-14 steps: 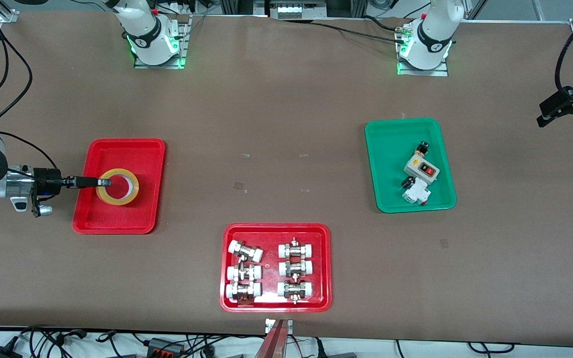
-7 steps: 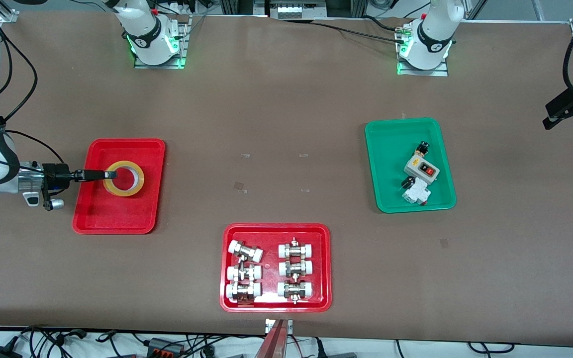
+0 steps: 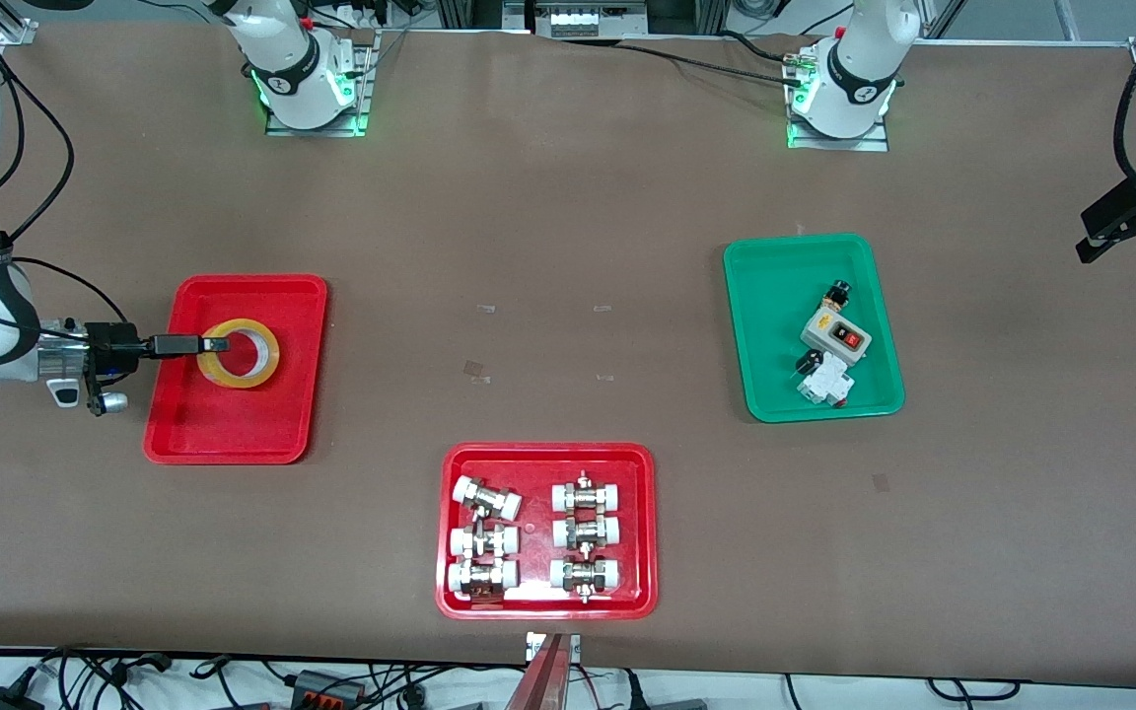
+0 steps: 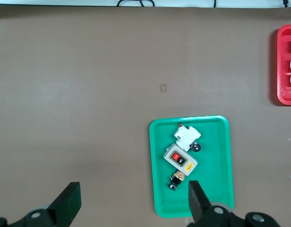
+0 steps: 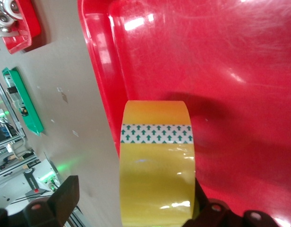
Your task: Left arm passes tape to right arm into tray
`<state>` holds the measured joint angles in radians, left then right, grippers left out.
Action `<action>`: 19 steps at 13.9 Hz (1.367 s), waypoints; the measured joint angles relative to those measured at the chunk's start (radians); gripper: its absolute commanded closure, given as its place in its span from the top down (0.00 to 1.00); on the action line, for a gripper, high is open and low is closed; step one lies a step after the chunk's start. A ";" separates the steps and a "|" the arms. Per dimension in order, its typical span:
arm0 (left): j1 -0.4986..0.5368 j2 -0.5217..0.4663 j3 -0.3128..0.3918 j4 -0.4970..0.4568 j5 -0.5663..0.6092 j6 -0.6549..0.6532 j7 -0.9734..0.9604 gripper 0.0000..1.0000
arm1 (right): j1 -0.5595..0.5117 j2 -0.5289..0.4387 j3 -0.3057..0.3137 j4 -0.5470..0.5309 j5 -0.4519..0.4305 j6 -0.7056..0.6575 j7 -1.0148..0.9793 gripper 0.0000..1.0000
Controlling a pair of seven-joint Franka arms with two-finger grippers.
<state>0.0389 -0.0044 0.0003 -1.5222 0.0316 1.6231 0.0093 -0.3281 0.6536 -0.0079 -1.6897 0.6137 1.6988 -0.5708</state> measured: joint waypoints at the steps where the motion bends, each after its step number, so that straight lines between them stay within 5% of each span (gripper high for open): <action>1: 0.000 0.001 0.000 0.000 0.000 -0.013 0.000 1.00 | 0.000 0.000 0.002 0.000 -0.027 0.016 -0.001 1.00; 6: 0.004 0.002 0.001 0.000 0.000 -0.056 0.000 1.00 | 0.032 0.004 0.016 0.001 -0.093 0.066 -0.006 1.00; 13: 0.000 0.010 0.000 0.000 -0.004 -0.056 0.000 1.00 | 0.108 -0.005 0.020 0.011 -0.337 0.185 -0.007 1.00; 19: 0.002 0.020 0.000 0.001 -0.020 -0.056 0.001 1.00 | 0.166 -0.059 0.020 0.017 -0.438 0.208 -0.007 1.00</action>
<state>0.0411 0.0152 0.0003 -1.5211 0.0117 1.5669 0.0099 -0.1623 0.5948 0.0125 -1.6731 0.1756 1.9065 -0.5777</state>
